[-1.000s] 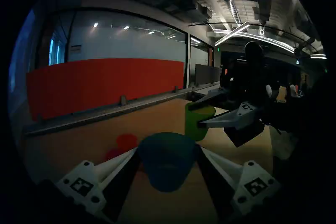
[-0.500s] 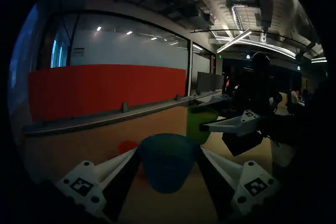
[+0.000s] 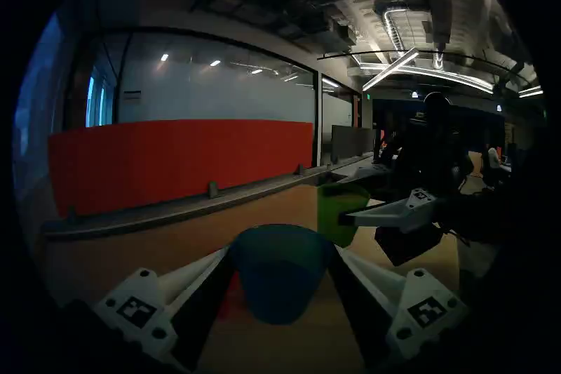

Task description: Pour water

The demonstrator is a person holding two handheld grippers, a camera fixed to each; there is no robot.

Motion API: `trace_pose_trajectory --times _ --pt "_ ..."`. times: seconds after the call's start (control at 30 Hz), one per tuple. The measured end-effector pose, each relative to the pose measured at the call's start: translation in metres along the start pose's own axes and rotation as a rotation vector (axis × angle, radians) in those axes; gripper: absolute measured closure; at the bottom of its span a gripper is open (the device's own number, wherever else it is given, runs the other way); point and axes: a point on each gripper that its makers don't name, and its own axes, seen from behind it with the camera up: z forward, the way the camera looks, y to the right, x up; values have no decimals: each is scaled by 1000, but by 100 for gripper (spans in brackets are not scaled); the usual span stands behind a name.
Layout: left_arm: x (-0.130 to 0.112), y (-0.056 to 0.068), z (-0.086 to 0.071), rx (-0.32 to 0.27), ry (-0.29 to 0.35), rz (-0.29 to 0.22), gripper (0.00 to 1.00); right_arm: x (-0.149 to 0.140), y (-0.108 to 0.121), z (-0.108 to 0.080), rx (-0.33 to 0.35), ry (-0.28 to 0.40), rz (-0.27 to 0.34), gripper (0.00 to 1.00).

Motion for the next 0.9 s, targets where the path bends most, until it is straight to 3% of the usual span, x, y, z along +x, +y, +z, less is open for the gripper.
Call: trace_pose_trajectory --times 0.2,0.5,0.9 --pt "16 -3 -1 13 22 47 11 -2 -5 -1 20 2 10 7" --pt "46 -7 -10 52 56 178 11 -5 -17 0 57 7 22 7" --pt "72 4 -15 82 78 340 11 -7 -39 3 115 6 19 8"
